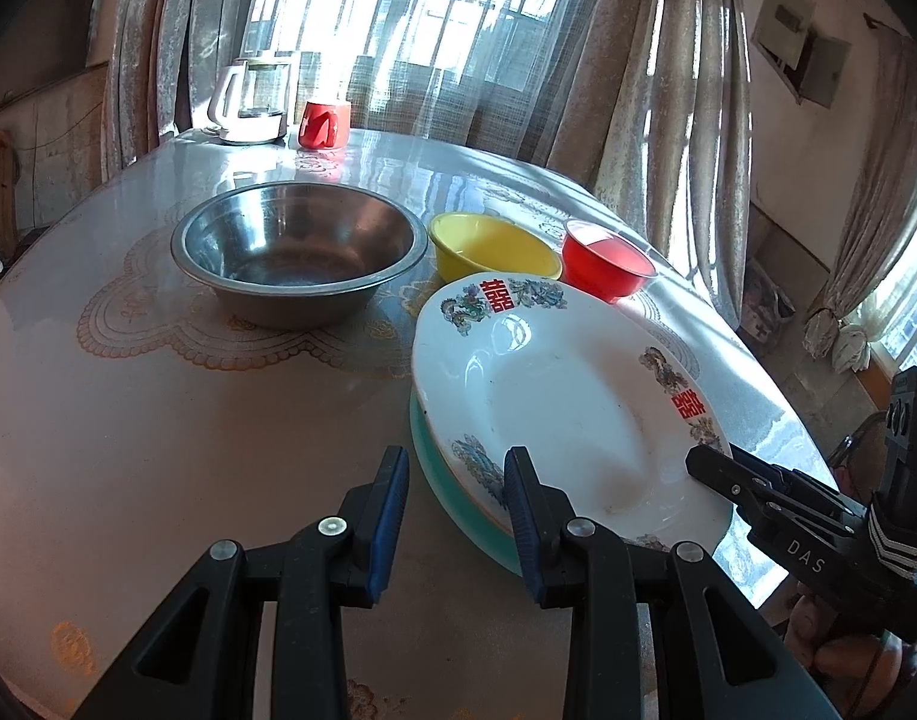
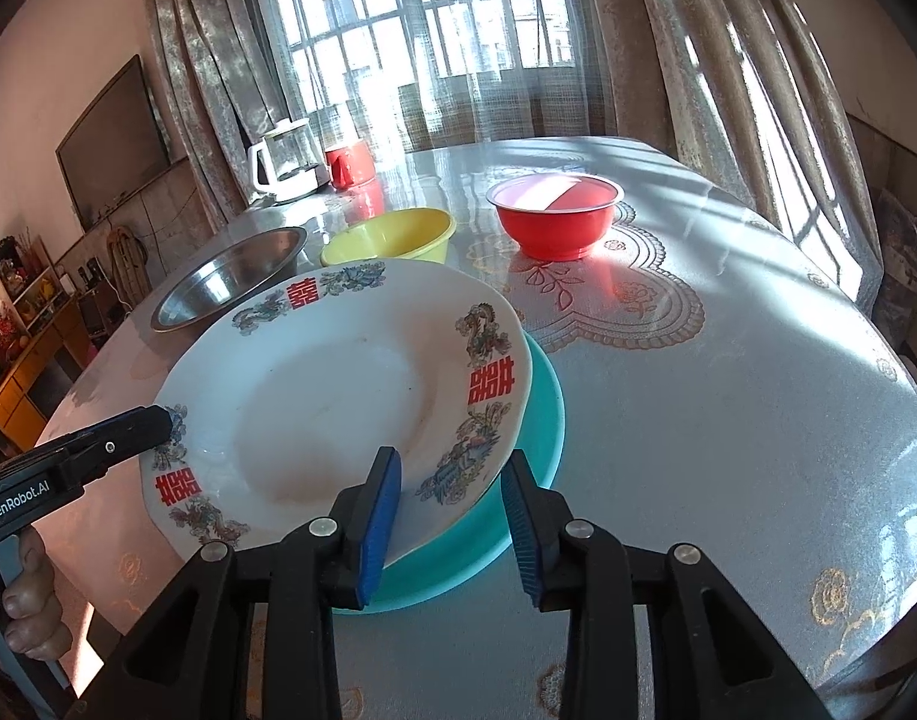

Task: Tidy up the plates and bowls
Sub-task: 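Open the left tool and release the large red-character plate, then move the left tool to the rim of the steel basin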

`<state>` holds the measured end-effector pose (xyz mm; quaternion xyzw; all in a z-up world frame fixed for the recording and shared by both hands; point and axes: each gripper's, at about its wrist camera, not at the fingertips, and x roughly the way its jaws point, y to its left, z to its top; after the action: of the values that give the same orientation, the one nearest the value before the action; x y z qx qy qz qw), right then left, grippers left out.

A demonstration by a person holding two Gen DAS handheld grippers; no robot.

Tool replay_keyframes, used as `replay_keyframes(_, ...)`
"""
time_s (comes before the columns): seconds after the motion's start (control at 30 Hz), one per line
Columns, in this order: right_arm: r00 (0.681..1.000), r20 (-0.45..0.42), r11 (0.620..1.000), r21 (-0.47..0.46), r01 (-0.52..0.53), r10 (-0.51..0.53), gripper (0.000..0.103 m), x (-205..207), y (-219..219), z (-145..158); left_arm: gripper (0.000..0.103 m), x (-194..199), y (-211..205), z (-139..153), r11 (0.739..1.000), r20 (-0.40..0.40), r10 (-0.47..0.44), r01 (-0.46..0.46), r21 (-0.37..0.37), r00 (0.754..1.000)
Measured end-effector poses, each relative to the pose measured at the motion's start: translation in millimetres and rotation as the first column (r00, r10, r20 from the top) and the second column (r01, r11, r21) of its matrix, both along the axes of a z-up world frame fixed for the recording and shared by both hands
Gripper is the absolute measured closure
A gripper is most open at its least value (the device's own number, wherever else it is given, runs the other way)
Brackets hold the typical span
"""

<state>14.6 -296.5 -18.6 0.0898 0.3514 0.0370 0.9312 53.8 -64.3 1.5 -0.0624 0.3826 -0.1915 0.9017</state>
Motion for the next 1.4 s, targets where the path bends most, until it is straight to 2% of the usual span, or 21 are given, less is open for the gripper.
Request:
replay_keyframes(0.4,1.000,-0.018,1.000,-0.017,0.001,-0.001,0.068,3.5,0.1,1.6,0.070,4.9,3.2,-0.2,1.000,-0.006,0.005,-0.005,-0.017,1.000)
replay_keyframes(0.53,1.000,-0.018,1.000,-0.021,0.021,-0.022,0.068,2.5,-4.1,4.1,0.070,3.7,12.1,6.0,0.998,0.002,0.027,-0.027,-0.056,1.000)
replay_keyframes(0.63,0.999,-0.028,0.999,0.022,0.040,-0.040,0.068,2.7,-13.9,5.0,0.070,5.4,19.1,12.3,0.995,0.007,0.037,-0.037,-0.088,0.999)
replay_keyframes(0.93,0.988,-0.027,0.986,0.065,0.154,-0.153,0.067,-1.1,-38.4,12.7,0.070,8.5,40.1,9.9,0.992,-0.009,0.101,-0.102,-0.074,0.995)
replay_keyframes(1.07,0.984,-0.015,0.982,0.056,0.179,-0.179,0.068,0.0,-42.6,18.8,0.070,9.3,50.1,6.7,0.990,-0.012,0.127,-0.127,-0.063,0.992)
replay_keyframes(1.2,0.989,0.007,0.987,0.053,0.150,-0.150,0.067,6.8,-35.8,31.2,0.069,14.3,64.1,2.5,0.984,-0.025,0.163,-0.164,-0.064,0.986)
replay_keyframes(1.4,0.999,0.022,0.997,0.065,0.038,-0.039,0.068,27.2,-6.1,47.5,0.068,23.0,85.0,2.9,0.976,-0.028,0.209,-0.210,-0.061,0.978)
